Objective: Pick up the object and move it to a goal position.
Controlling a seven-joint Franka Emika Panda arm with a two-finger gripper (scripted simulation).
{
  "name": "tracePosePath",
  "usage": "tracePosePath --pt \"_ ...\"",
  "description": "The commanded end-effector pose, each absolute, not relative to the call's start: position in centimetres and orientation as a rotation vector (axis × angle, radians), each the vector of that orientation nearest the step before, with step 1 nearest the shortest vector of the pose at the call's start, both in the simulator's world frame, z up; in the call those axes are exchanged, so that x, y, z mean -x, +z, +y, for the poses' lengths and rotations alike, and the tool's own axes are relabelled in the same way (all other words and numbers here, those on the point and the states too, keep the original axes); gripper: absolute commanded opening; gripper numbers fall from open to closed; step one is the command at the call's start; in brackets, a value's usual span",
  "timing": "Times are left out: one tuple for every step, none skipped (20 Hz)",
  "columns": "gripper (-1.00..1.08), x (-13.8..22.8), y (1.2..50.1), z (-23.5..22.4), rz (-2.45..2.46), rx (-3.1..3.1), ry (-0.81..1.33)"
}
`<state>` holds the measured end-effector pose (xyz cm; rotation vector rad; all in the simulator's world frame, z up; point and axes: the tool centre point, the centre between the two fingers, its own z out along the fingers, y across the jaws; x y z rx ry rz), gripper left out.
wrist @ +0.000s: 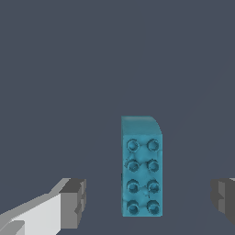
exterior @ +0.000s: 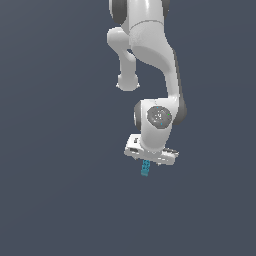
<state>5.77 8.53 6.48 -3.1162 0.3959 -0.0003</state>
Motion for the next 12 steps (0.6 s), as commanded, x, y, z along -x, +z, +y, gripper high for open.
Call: tracePosePath --pt "1.0 -5.7 5.5 8.5 0.397 3.116 0.001" --pt "1.0 -5.7 4.9 8.5 0.398 3.116 0.001" --pt "1.0 -5.7 4.3 8.5 0.398 3.116 0.001" --pt "1.0 -5.7 3.8 8.5 0.4 3.116 0.001" --pt "1.0 -5.7 3.3 8.5 0.4 3.116 0.001" --pt "1.0 -5.7 2.9 8.5 0.401 3.116 0.0" --pt "1.0 -5.7 2.6 8.5 0.401 3.116 0.0" --pt "1.0 -5.7 2.4 8.5 0.401 3.116 0.0" --pt "1.0 -5.7 2.2 8.6 0.401 3.116 0.0" --pt "1.0 -5.7 2.2 8.5 0.402 3.116 0.0" --pt "1.0 -5.8 2.2 8.5 0.402 3.116 0.0" --pt "1.0 -5.8 2.2 8.5 0.402 3.116 0.0"
